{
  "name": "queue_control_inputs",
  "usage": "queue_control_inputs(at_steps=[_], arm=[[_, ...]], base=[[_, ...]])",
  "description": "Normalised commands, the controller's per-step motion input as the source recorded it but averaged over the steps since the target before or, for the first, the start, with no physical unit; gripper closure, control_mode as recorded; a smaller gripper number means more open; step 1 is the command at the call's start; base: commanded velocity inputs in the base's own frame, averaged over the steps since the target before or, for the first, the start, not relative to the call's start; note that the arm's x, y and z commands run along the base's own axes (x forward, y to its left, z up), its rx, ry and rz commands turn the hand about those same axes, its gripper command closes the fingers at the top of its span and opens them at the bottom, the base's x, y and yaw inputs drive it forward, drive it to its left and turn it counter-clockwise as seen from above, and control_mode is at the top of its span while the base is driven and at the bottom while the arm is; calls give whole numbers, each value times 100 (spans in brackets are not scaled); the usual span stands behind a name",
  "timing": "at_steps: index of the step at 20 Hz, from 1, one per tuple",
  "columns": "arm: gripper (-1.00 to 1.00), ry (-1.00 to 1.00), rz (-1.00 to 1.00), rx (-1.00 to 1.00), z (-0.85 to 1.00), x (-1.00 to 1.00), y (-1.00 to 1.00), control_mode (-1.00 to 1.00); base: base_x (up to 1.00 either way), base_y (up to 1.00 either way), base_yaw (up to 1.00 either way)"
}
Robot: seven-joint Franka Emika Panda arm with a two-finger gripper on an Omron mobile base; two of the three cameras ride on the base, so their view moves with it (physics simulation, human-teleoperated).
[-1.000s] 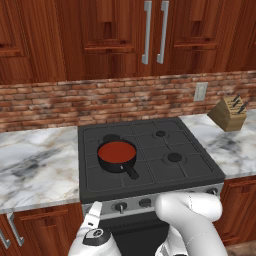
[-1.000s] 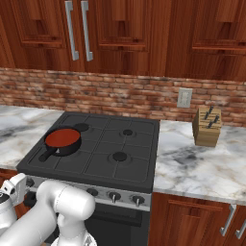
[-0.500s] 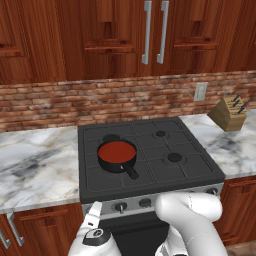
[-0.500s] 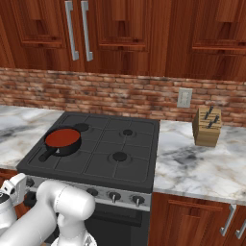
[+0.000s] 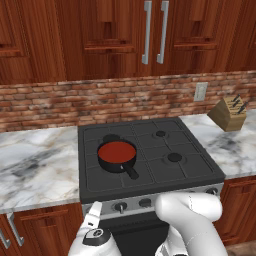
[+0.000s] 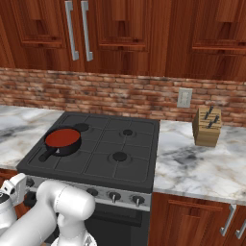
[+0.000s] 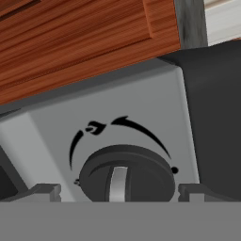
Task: Wait until the marinara sauce is simmered to a deep red color and then turn off the stove.
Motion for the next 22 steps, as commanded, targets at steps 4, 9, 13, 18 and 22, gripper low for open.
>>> queue_control_inputs(at_steps=[4,9,13,18,22], arm=[[-100,0,0,0,0,0,0,-100],[-100,0,0,0,0,0,0,-100],[-100,0,0,0,0,0,0,-100],[-100,0,0,0,0,0,0,-100],[-100,0,0,0,0,0,0,-100]], base=[[0,0,0],[0,0,0],[0,0,0],[0,0,0],[0,0,0]])
